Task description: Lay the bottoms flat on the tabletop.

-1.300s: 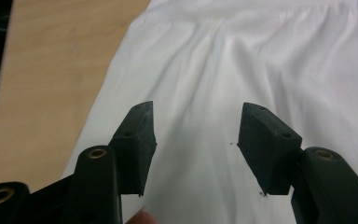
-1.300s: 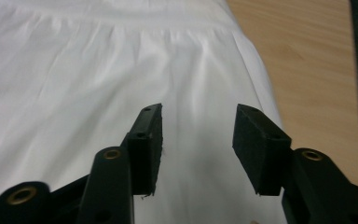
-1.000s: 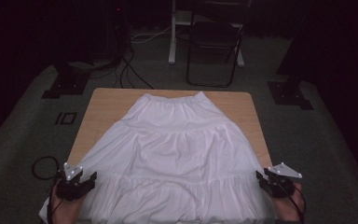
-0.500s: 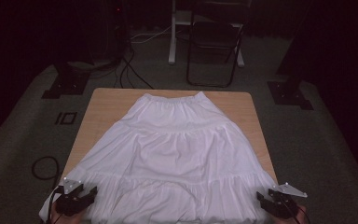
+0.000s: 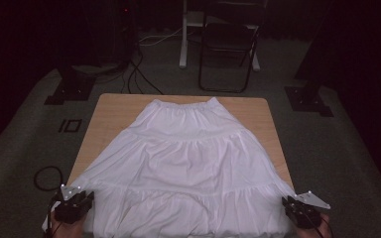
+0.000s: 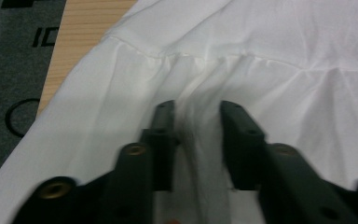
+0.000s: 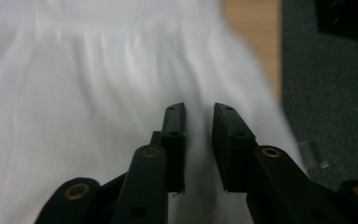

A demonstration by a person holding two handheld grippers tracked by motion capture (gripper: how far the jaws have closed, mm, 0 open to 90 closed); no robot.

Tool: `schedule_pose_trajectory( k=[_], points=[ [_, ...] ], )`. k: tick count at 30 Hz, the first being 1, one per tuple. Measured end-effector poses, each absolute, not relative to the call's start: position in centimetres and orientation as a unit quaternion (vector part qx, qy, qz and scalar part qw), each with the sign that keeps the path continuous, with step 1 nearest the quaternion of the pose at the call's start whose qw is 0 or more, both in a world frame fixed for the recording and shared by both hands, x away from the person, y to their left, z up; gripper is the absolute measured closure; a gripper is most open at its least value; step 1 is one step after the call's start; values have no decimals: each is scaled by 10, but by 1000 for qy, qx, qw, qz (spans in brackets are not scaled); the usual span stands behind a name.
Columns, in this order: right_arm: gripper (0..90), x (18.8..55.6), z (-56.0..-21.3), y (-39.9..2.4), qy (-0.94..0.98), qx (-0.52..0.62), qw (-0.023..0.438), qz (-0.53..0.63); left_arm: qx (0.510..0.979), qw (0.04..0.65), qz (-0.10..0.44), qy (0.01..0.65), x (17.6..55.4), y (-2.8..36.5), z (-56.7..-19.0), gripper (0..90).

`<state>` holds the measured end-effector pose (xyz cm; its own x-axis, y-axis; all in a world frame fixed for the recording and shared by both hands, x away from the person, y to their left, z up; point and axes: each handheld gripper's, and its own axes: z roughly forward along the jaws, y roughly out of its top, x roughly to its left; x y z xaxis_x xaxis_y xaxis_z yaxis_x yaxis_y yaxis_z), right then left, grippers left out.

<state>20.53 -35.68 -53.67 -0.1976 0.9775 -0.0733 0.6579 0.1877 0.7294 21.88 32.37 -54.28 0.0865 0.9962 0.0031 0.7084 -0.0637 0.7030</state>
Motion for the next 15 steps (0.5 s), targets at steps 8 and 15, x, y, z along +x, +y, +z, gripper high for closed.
schedule_pose_trajectory(
  k=[8, 15],
  points=[
    [593, 227, -546, -366, 699, 601, 276, 271, 684, 279, 258, 623, 221, 324, -543, 785],
    [882, 235, -539, -377, 688, 613, 302, 243, 680, 276, 265, 626, 224, 326, -543, 789]
  ],
)
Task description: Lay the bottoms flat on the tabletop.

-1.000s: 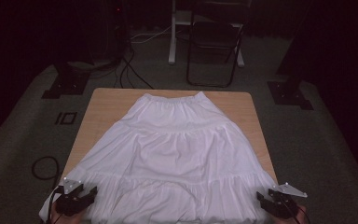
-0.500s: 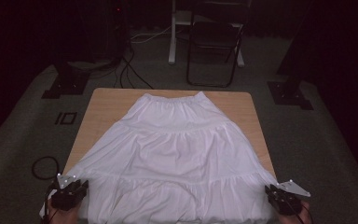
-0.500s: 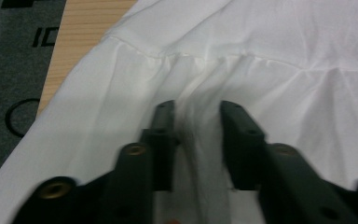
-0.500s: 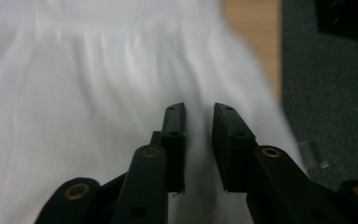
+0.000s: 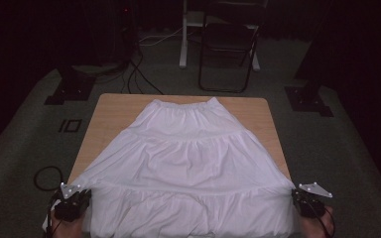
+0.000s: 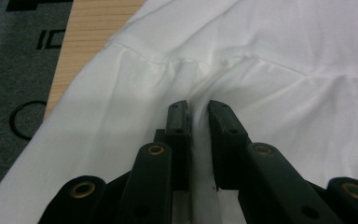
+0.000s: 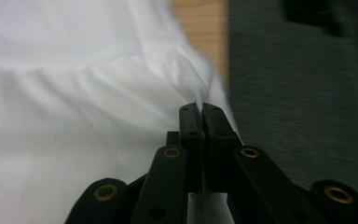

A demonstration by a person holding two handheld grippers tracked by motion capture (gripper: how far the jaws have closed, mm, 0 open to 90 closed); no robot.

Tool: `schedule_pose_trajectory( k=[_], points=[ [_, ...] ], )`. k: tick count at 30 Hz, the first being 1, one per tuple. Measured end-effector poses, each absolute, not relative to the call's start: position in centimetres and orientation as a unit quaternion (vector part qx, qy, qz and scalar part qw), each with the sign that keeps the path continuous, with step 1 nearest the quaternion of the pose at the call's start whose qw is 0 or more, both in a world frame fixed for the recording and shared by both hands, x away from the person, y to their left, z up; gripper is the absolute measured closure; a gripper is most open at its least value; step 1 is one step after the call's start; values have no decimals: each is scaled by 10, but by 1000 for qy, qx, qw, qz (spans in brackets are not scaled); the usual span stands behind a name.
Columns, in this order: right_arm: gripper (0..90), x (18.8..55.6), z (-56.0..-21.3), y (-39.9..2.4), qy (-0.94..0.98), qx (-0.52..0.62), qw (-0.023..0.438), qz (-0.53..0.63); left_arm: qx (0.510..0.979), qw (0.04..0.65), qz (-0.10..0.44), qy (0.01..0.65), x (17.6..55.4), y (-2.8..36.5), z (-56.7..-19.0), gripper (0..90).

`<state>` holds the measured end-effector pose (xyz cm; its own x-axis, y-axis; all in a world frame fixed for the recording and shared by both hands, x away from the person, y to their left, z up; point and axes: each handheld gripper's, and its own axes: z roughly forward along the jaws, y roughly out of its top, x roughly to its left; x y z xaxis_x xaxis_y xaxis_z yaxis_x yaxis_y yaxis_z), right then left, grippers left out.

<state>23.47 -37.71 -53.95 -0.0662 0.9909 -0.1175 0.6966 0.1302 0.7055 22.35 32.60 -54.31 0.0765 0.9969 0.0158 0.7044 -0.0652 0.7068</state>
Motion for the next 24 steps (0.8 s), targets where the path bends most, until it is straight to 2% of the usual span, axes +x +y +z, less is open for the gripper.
schedule_pose_trajectory(
  k=[3, 5, 7, 8, 11, 17, 24],
  points=[
    [881, 235, -533, -388, 659, 629, 337, 238, 679, 272, 269, 627, 225, 326, -543, 789],
    [853, 235, -532, -389, 649, 634, 342, 244, 677, 268, 274, 628, 226, 326, -543, 787],
    [674, 233, -534, -385, 652, 627, 336, 261, 673, 264, 281, 631, 226, 326, -543, 780],
    [615, 232, -535, -383, 650, 625, 335, 273, 671, 261, 283, 633, 227, 326, -543, 769],
    [515, 222, -531, -375, 644, 613, 334, 313, 663, 272, 281, 638, 226, 329, -544, 701],
    [481, 206, -527, -355, 638, 595, 327, 364, 646, 307, 274, 643, 221, 335, -542, 577],
    [479, 208, -535, -352, 650, 591, 317, 357, 650, 313, 279, 634, 219, 334, -540, 544]
  ],
)
